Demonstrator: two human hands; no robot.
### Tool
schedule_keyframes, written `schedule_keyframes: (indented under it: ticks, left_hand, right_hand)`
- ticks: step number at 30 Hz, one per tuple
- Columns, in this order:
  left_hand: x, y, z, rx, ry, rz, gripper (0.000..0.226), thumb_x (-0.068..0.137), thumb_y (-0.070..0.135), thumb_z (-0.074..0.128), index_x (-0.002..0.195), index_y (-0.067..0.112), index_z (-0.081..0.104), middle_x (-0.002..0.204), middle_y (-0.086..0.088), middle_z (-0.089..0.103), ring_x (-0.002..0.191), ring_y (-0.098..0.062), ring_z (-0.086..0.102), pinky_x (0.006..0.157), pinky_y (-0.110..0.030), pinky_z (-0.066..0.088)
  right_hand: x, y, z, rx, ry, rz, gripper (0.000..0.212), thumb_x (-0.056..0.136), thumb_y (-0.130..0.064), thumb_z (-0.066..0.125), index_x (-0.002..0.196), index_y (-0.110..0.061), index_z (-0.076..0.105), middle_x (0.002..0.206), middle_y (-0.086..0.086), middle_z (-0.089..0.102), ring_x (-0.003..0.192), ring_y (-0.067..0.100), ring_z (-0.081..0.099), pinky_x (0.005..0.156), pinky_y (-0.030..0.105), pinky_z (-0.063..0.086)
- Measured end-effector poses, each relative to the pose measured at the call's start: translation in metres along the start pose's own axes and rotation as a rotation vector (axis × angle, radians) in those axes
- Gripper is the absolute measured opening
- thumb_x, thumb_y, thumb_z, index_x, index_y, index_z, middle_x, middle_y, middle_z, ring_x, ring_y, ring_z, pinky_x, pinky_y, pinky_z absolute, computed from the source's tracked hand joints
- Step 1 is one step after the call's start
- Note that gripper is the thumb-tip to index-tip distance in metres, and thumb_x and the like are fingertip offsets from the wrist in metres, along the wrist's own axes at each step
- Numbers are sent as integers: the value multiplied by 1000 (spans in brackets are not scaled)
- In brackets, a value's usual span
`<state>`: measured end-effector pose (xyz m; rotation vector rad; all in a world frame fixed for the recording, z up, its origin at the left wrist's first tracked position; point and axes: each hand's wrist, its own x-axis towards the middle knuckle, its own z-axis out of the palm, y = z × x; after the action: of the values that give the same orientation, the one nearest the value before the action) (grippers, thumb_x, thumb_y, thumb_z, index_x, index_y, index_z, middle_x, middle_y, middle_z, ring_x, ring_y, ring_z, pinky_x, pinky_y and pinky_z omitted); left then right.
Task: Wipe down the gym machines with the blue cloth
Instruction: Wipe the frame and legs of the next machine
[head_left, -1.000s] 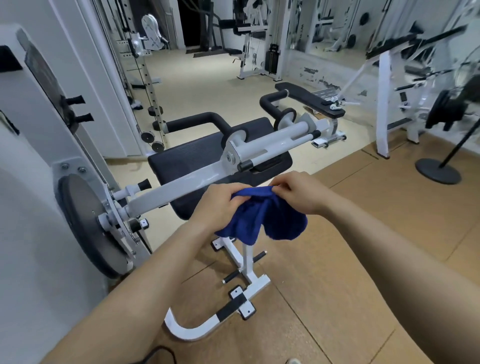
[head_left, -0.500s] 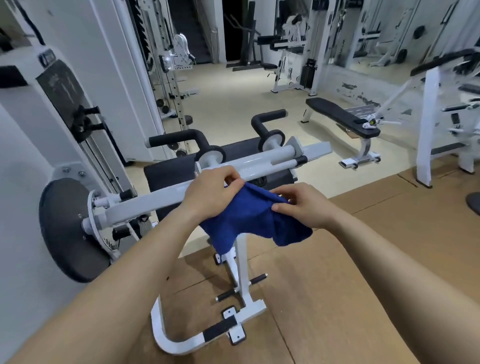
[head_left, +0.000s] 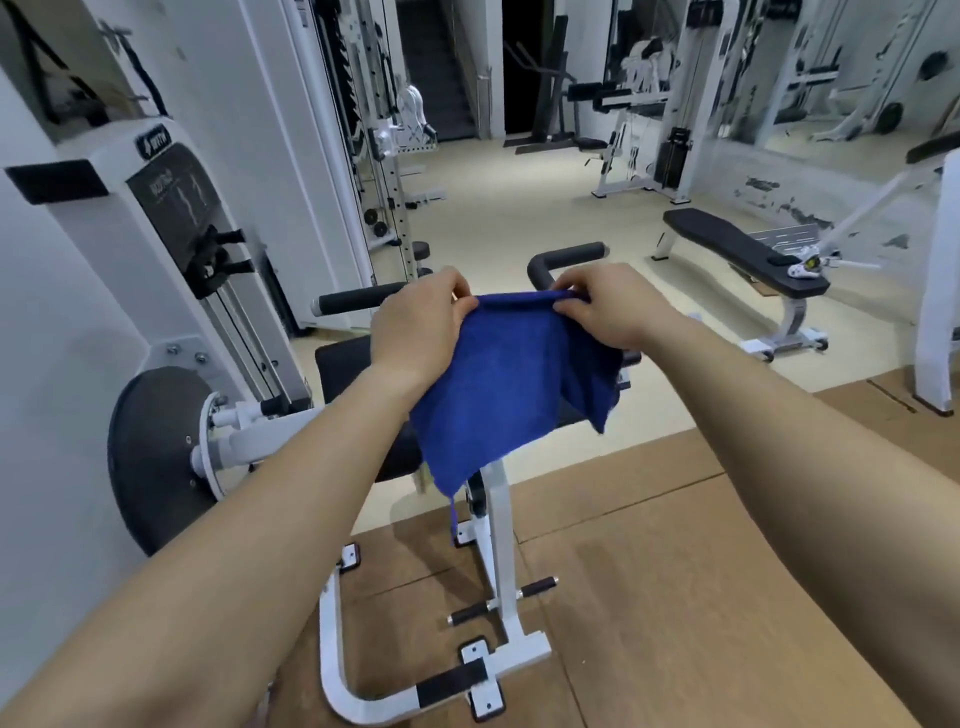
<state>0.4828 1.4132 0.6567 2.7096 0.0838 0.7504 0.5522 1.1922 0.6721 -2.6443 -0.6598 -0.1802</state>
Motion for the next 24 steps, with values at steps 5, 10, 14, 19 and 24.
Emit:
schedule_keyframes:
  ticks: [5,10,14,19,24]
  left_hand:
    - [-28,8,69,134,-175,8,47,103,30,44,146,11,42,149,-8,46,136,-29,43,112,-41,35]
    - [-64,-11,90,350,-206,79,60,105,43,27,155,10,30,161,-11,31,149,-26,27,122,-41,20]
    - [-71,-22,89,423,-213,100,61,104,41,22,155,9,29,159,-12,33,148,-27,29,122,-42,22]
    - [-38,20,110,411,-278,120,63,102,44,12,155,15,31,157,-7,38,145,-28,34,120,-46,27]
    - [-20,30,115,414,-328,221,59,104,45,15,157,22,24,159,-3,35,143,-22,35,116,-40,28]
  right_hand:
    - [4,8,83,-160,-75,-80,52,104,-40,31,151,-21,40,149,8,47,137,33,40,109,48,39]
    - [-1,3,124,-267,-7,-215,60,101,-43,17,149,-17,43,143,5,54,133,27,46,117,48,30]
    - [1,4,126,-246,-14,-387,59,102,-44,20,150,-16,41,145,3,51,134,24,46,116,44,31]
    - [2,65,104,-246,19,-329,58,102,-42,22,151,-15,39,148,4,48,135,25,43,116,42,31]
    - [-5,83,105,-260,72,-235,60,104,-40,24,155,-11,31,159,10,36,147,26,32,121,41,24]
